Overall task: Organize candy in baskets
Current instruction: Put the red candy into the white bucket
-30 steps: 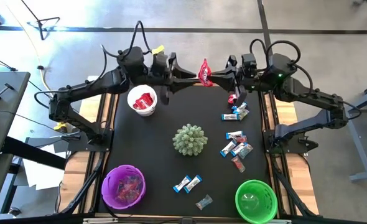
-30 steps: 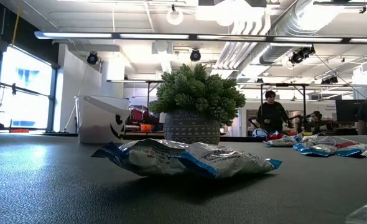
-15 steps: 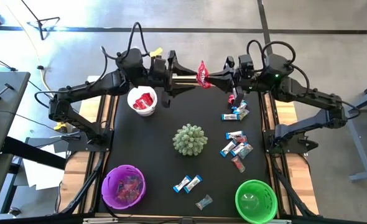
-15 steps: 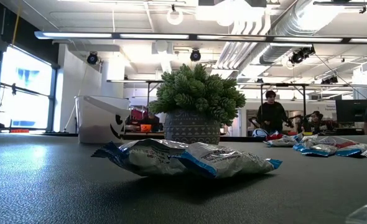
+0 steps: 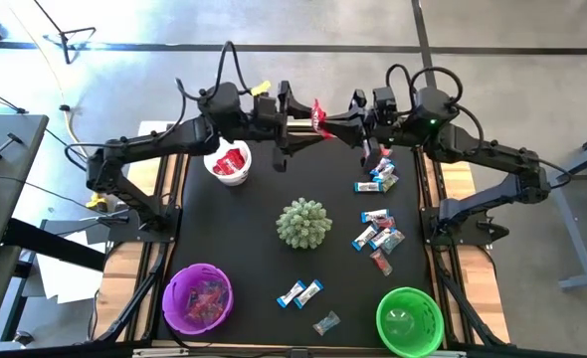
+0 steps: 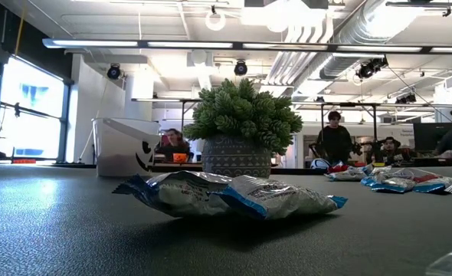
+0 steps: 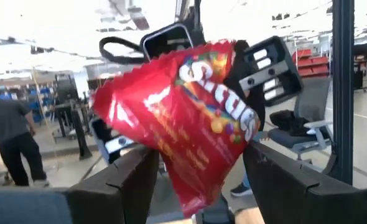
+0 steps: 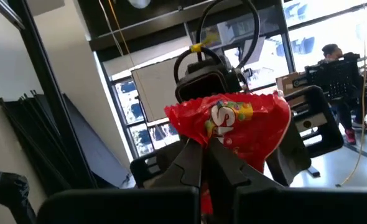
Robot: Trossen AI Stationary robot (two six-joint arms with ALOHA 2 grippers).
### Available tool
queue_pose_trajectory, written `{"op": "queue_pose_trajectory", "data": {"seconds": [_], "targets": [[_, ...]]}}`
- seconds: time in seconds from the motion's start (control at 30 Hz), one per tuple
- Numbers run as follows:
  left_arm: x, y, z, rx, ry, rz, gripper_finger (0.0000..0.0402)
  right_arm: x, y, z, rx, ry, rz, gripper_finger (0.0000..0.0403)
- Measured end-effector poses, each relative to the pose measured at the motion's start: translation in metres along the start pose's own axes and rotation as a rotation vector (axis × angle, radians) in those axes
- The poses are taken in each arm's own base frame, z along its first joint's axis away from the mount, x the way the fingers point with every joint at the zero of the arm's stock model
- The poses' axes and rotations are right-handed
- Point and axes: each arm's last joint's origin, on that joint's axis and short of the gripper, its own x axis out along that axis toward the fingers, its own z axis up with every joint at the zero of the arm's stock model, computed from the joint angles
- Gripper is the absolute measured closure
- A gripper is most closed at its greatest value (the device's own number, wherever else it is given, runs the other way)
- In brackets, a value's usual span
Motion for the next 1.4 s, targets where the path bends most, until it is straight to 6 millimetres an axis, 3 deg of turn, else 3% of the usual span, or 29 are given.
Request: {"op": "queue_pose_trajectory", "data": {"seconds": [0.3, 0.43, 0.67, 0.8, 0.93, 1.23, 1.4], "targets": [[-0.002, 0.004, 0.002, -0.012, -0.014, 0.011, 0.0208, -0.001, 0.0, 0.0, 0.003, 0.006, -0.008, 0.0402], [-0.002, 0.004, 0.001, -0.022, -0.004, 0.007, 0.0258, -0.001, 0.0, -0.001, 0.006, 0.018, -0.012, 0.0402], [-0.002, 0.005, -0.003, -0.033, 0.028, -0.002, 0.038, -0.001, -0.001, -0.003, 0.011, 0.035, -0.017, 0.0402], [-0.002, 0.005, -0.003, -0.035, 0.033, 0.005, 0.0391, -0.001, -0.002, -0.004, 0.037, 0.042, -0.061, 0.0399], [-0.004, 0.005, -0.003, -0.041, 0.049, 0.007, 0.0395, -0.002, -0.004, -0.006, 0.041, 0.06, -0.076, 0.0366], [-0.017, 0.009, 0.006, -0.062, 0.084, 0.046, 0.04, -0.003, -0.011, -0.011, 0.042, 0.111, -0.115, 0.0249], [-0.033, 0.013, 0.014, -0.075, 0.142, 0.123, 0.04, -0.008, -0.019, -0.01, 0.038, 0.112, -0.232, 0.0215]]}}
